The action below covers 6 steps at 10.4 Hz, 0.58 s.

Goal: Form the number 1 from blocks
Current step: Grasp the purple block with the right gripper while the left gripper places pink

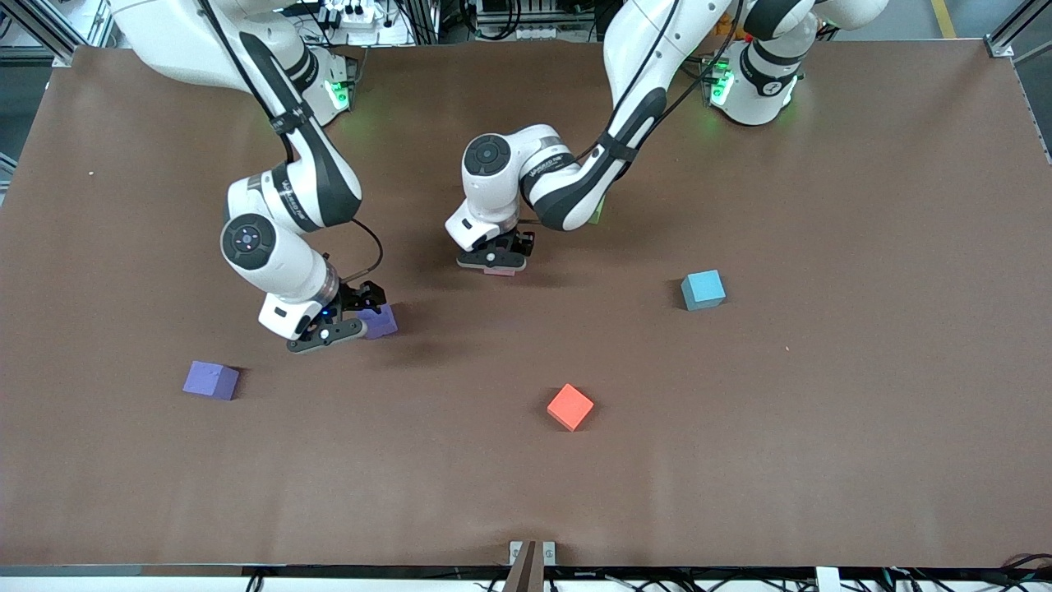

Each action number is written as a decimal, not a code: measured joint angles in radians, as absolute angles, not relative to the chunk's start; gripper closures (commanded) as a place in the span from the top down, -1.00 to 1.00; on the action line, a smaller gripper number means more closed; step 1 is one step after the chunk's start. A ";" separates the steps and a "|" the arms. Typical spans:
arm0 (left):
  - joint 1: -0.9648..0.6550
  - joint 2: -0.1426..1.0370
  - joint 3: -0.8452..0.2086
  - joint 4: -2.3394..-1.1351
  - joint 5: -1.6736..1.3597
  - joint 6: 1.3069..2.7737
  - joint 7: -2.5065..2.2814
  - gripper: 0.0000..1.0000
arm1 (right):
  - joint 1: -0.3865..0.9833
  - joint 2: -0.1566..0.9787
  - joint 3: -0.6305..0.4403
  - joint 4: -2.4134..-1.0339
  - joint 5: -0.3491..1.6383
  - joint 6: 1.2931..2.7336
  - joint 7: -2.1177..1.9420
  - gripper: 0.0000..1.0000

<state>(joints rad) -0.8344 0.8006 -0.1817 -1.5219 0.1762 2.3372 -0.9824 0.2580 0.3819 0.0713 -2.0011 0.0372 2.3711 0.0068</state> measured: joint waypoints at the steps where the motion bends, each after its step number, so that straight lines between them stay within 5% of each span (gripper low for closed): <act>1: -0.842 0.805 -0.181 -1.519 0.176 2.336 -0.982 -1.00 | 0.259 0.393 0.071 -2.001 0.037 2.374 0.007 1.00; 6: -0.862 0.807 -0.181 -1.516 0.176 2.334 -0.982 -1.00 | 0.282 0.425 0.072 -2.001 0.038 2.391 0.007 1.00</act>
